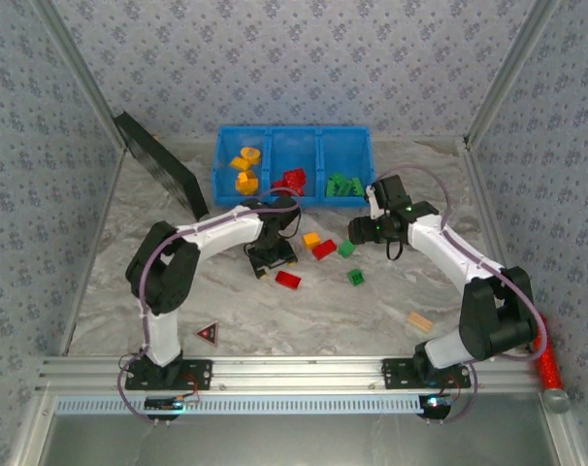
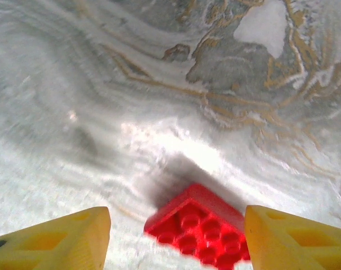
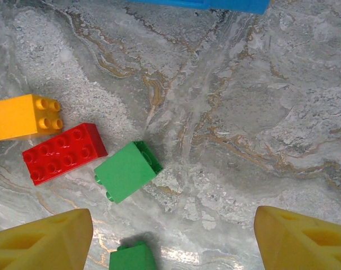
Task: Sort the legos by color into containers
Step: Pick up the lego from the center of the table.
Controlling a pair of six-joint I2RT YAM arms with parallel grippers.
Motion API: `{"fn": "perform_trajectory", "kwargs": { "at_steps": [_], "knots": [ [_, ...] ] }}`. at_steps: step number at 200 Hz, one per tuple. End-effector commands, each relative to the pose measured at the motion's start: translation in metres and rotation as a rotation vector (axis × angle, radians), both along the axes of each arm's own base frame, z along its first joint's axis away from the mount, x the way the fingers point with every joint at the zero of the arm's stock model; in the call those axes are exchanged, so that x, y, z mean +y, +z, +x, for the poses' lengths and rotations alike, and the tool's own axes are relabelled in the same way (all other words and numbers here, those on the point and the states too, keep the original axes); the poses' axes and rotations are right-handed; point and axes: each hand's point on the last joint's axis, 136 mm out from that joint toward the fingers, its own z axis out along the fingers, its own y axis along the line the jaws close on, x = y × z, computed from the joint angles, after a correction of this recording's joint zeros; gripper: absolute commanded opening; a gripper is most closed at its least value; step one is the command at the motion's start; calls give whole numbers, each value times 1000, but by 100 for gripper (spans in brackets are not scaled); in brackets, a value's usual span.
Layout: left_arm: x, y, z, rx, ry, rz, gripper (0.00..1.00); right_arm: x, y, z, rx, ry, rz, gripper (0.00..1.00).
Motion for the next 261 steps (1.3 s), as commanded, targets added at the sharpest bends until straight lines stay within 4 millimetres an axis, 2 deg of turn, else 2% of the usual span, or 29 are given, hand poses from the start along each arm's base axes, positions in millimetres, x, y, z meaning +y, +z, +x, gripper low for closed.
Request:
{"fn": "perform_trajectory", "kwargs": {
  "at_steps": [1, 22, 59, 104, 125, 157, 214, 248, 261],
  "knots": [
    [7, 21, -18, 10, 51, 5, 65, 6, 15, 12, -41, 22, 33, 78],
    [2, 24, -26, 14, 97, -5, 67, 8, 16, 13, -43, 38, 40, 78],
    [-14, 15, -35, 10, 209, -36, 71, 11, 20, 11, -45, 54, 63, 78],
    [-31, 5, -27, -55, 350, -68, 72, 13, 21, 6, -39, 57, 110, 78],
    [-29, 3, -21, -96, 407, -51, 72, 15, 18, 5, -32, 59, 133, 78],
    [-24, -6, -22, -103, 503, -29, 72, 17, 15, 2, -24, 59, 147, 78],
    [-41, -21, -16, -69, 523, -46, 72, 14, 10, 3, -17, 45, 158, 78],
    [-40, -35, -19, -41, 545, -43, 68, 12, 6, 3, -6, 37, 157, 78],
    [-39, -39, -20, -34, 551, -43, 62, 12, 4, 4, -1, 33, 156, 78]
  ]
}}
